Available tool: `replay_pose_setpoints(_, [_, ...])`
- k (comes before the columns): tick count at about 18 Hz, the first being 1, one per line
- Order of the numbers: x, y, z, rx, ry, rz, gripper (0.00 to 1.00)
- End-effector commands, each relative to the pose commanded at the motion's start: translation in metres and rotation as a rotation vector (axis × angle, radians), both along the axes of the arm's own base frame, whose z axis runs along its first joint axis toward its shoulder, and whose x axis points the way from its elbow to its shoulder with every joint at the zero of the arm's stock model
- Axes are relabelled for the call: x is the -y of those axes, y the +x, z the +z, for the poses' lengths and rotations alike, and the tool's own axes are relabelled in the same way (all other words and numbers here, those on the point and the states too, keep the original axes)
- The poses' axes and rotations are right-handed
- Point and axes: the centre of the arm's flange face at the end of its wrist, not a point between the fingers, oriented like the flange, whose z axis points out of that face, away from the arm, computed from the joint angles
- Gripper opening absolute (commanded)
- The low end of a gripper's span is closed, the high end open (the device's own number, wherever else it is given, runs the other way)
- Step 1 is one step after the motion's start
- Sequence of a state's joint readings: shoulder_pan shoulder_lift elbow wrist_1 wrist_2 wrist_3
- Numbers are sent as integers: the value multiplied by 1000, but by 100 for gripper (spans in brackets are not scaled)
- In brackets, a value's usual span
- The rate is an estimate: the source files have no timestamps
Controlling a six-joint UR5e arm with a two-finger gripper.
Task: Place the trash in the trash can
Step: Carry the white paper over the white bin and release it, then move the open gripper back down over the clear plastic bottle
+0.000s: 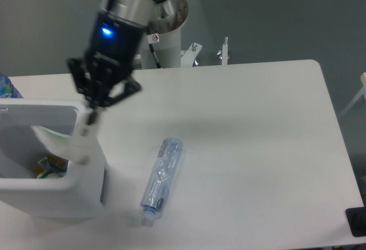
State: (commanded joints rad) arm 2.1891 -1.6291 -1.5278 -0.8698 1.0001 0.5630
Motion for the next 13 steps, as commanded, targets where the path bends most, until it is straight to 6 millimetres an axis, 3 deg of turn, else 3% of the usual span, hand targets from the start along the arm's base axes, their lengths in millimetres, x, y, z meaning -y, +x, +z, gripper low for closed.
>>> replay_pose_setpoints(2, [-5,5,-8,6,-10,-18,29])
replay_pose_setpoints(4, [-12,24,-18,11,-23,-54,83])
replay_pose_setpoints(5, [-12,25,-19,12,-29,-56,95])
replay_pose_setpoints(6, [-12,27,-20,21,-30,-56,100])
replay_pose_setpoints(10, [-18,21,-33,32,-48,-52,100])
replay_pose_setpoints(11, [-20,7,-38,33,-53,-32,100])
replay_pose_setpoints(13, [-22,-49,-51,49,-67,46,100])
